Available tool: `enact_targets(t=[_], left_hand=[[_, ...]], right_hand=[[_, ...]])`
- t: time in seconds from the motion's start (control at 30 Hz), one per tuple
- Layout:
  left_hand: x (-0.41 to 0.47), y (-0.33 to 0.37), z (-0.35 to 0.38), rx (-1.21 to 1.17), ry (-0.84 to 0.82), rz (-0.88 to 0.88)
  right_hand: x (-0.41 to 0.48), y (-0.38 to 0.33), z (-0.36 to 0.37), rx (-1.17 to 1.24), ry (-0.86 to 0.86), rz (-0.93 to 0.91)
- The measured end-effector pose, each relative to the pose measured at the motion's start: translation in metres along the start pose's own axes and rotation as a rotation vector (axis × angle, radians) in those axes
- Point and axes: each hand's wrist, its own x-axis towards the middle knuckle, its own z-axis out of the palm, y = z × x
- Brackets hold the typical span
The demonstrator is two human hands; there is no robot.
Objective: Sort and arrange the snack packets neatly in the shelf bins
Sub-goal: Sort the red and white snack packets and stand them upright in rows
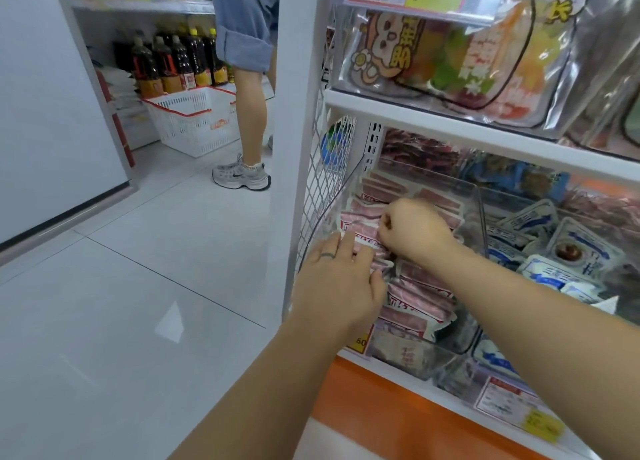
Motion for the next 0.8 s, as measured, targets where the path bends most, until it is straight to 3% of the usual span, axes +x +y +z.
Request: enact_targets(t=[0.1, 0.2, 0.3, 0.43, 0.53, 0.8], left_hand=[[0.002, 0.002, 0.000, -0.007, -0.052, -0.068], [0.004, 0.003, -0.003, 0.018, -0.078, -0.085], [0.002, 0.002, -0.004, 0.020, -0.078, -0.059], [-0.004, -0.004, -0.004, 0.000, -0.073, -0.005], [-0.007, -0.011, -0.004, 0.014, -0.065, 0.064], [-0.021, -0.022, -0.011, 0.073, 0.010, 0.194]], right_hand=[[0.001, 0.001, -0.016, 0.057, -0.111, -0.086], [-0.009, 0.003, -0.033, 0.213, -0.111, -0.251], [-0.014, 0.001, -0.035, 0.184, -0.144, -0.375], [-0.011, -0.005, -0.029, 0.090, -0.228, -0.338], [-0.008, -0.012, -0.022, -0.064, -0.160, -0.308], [0.001, -0.009, -0.008, 0.134, -0.028, -0.060]])
